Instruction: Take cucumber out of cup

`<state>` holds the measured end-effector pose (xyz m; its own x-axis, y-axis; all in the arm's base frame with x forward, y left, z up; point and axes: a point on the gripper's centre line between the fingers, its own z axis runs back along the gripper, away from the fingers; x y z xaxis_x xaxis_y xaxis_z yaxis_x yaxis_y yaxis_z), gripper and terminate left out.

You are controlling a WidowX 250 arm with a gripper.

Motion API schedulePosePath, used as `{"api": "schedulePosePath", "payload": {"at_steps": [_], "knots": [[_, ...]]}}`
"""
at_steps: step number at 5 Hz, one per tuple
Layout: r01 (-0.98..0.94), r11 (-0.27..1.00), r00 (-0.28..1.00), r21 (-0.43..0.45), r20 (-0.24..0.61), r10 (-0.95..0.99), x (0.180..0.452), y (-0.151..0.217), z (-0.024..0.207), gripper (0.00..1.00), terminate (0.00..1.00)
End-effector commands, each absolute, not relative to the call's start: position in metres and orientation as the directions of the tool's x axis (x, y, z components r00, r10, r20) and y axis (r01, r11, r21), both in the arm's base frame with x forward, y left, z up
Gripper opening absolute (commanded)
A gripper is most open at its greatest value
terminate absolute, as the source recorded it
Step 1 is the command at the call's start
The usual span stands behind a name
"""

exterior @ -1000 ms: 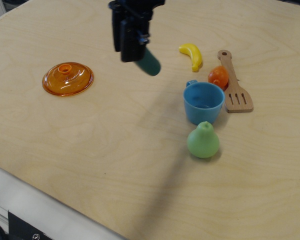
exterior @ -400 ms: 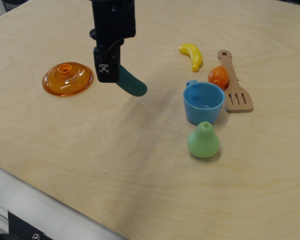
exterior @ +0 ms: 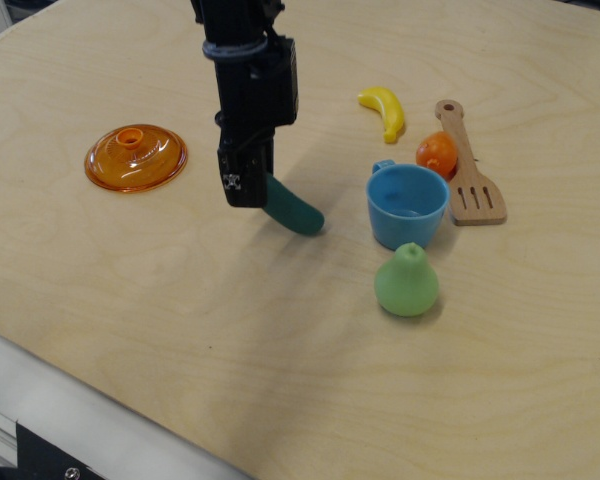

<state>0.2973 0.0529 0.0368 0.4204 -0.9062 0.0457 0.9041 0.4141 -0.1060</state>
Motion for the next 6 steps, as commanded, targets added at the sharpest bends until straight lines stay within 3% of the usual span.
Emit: {"api": "schedulePosePath", "payload": {"at_steps": [1,2,3,4,6], "knots": [[0.907,0.412,0.417,-0.087,0.05,-0.908,0.301,0.065,0.028,0.0,0.0],[0.895,0.433,0.435,-0.105,-0.007,-0.9,0.3,0.075,0.024,1.0,0.0],[0.897,0.43,0.431,-0.106,-0.013,-0.902,0.298,0.079,0.031,1.0,0.0],[0.884,0.463,0.46,-0.067,-0.049,-0.887,0.295,0.081,0.052,1.0,0.0],[0.809,0.587,0.586,0.027,-0.095,-0.804,0.292,0.091,0.112,1.0,0.0]]}}
